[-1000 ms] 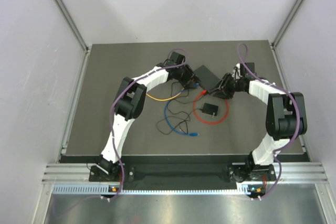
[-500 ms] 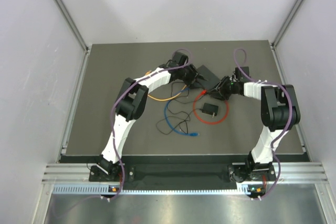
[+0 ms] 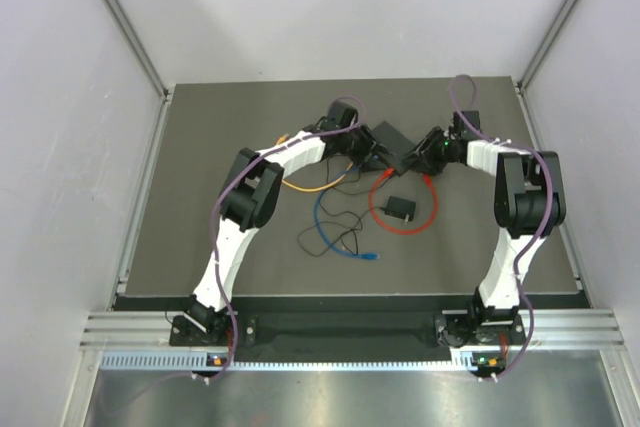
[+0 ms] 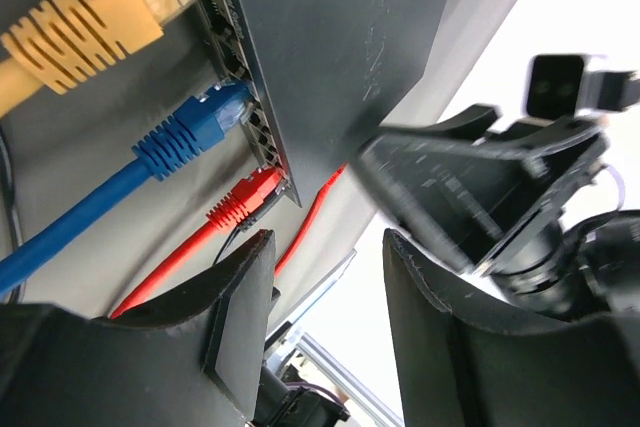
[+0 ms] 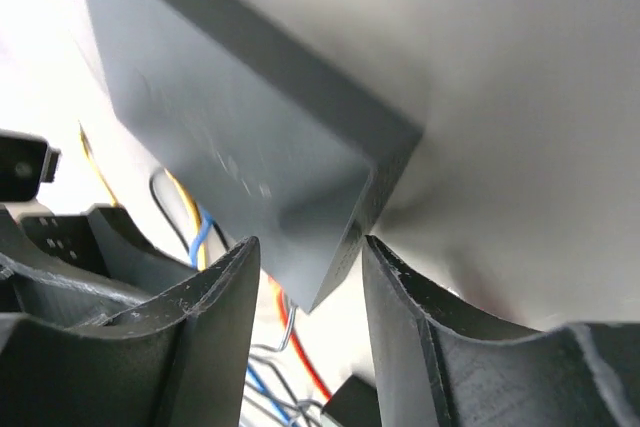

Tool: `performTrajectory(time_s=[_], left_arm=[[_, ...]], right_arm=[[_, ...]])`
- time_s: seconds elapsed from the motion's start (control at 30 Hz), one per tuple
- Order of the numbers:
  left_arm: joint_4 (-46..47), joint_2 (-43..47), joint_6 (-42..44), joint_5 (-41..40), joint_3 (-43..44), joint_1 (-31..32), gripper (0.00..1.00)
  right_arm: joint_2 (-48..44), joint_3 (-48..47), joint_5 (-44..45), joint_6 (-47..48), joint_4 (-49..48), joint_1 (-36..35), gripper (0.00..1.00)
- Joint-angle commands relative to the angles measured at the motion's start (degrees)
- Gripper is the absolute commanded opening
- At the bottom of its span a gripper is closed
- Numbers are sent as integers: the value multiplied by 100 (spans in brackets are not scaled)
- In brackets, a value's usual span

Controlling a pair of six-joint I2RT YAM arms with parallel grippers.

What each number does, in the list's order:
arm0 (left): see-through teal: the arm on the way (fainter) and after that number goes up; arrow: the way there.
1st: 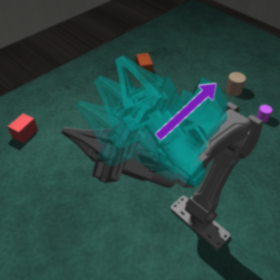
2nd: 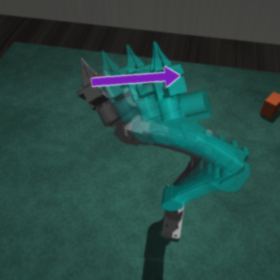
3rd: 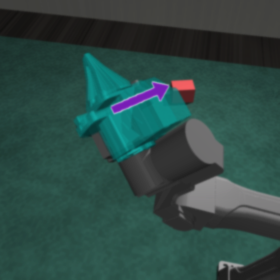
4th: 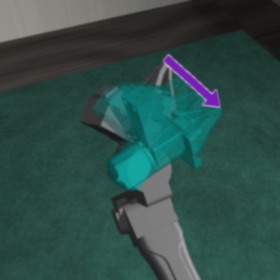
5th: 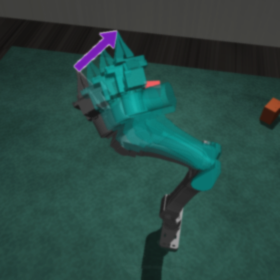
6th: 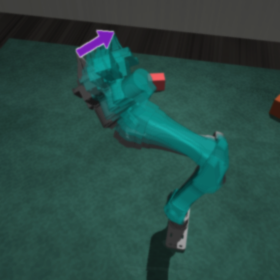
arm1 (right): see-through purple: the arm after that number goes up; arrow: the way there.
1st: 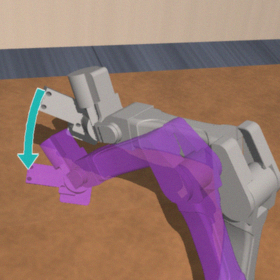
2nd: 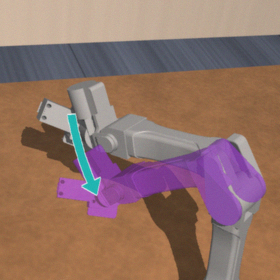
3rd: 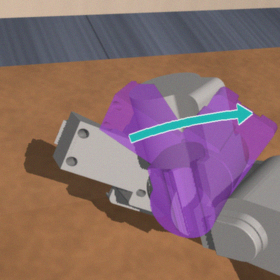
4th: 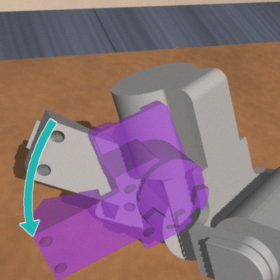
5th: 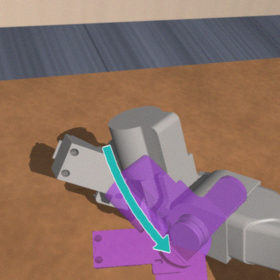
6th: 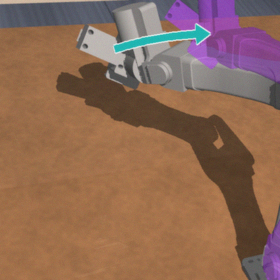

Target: Pull the plug from the switch port

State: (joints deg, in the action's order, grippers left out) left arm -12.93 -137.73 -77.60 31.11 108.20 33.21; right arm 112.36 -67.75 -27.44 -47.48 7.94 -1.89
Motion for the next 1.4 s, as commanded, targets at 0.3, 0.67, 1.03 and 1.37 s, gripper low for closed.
performTrajectory(time_s=[0.3, 0.67, 1.03, 1.37], left_arm=[[-1403, 176, 2061, -507, 929, -165, 52], [-2443, -201, 3691, -318, 1634, -754, 47], [-1336, -394, 3718, 605, 1467, -1053, 45], [-351, -790, 4156, 1274, 1476, -1168, 48]], right_arm=[[-854, 338, -428, 838, 445, -47, 52], [-961, 790, -842, 644, -4, -303, 47], [-768, -107, -666, 1259, 743, -321, 47], [-294, -871, -605, 1488, 1051, -303, 47]])
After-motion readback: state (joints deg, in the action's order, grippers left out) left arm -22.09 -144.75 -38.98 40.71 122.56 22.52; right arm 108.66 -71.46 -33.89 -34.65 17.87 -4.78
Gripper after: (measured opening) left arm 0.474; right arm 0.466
